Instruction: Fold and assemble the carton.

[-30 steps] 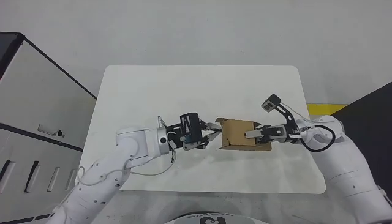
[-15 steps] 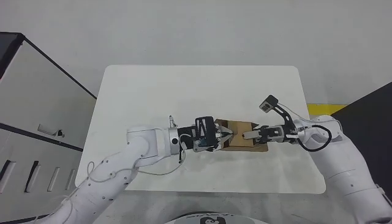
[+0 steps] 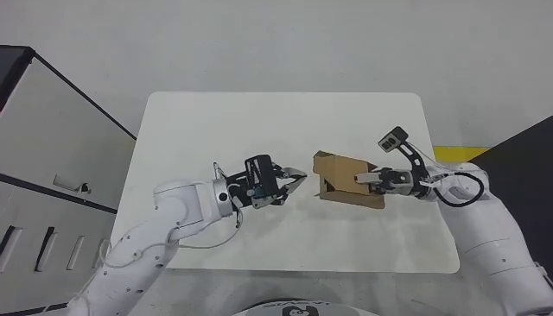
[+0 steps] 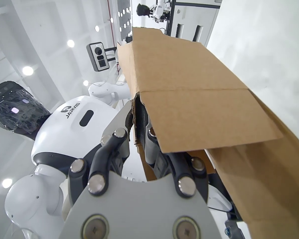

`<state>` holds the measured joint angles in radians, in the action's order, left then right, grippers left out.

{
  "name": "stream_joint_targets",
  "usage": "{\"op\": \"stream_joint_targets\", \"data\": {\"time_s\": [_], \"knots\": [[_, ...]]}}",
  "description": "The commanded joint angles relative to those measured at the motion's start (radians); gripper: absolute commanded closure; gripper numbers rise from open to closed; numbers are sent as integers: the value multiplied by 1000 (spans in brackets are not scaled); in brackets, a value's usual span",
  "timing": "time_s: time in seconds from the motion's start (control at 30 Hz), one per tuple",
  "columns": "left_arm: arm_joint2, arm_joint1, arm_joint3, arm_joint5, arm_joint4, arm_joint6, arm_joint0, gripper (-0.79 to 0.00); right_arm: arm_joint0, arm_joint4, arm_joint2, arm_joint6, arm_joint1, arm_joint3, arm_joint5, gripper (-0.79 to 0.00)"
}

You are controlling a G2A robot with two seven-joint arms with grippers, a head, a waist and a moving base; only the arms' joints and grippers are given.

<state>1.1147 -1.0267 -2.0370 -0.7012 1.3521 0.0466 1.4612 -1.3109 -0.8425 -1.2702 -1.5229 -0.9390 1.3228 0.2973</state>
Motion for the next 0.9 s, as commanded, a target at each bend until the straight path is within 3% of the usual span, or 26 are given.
{"op": "stream_joint_targets", "data": {"time_s": [0.0, 0.2, 0.47, 0.87], "knots": [[3, 2, -13, -9, 5, -3, 16, 0, 0, -15, -2, 5, -2, -12, 5, 0], [-11, 5, -37, -32, 16, -12, 32, 0, 9, -26, 4, 2, -8, -21, 2, 0], [-63, -3, -20, -30, 24, -7, 0, 0, 2, -22, 5, -13, -12, 9, -13, 0], [-72, -5, -8, -29, 21, -6, -12, 0, -25, -34, 23, -13, -3, 89, -13, 0]]}}
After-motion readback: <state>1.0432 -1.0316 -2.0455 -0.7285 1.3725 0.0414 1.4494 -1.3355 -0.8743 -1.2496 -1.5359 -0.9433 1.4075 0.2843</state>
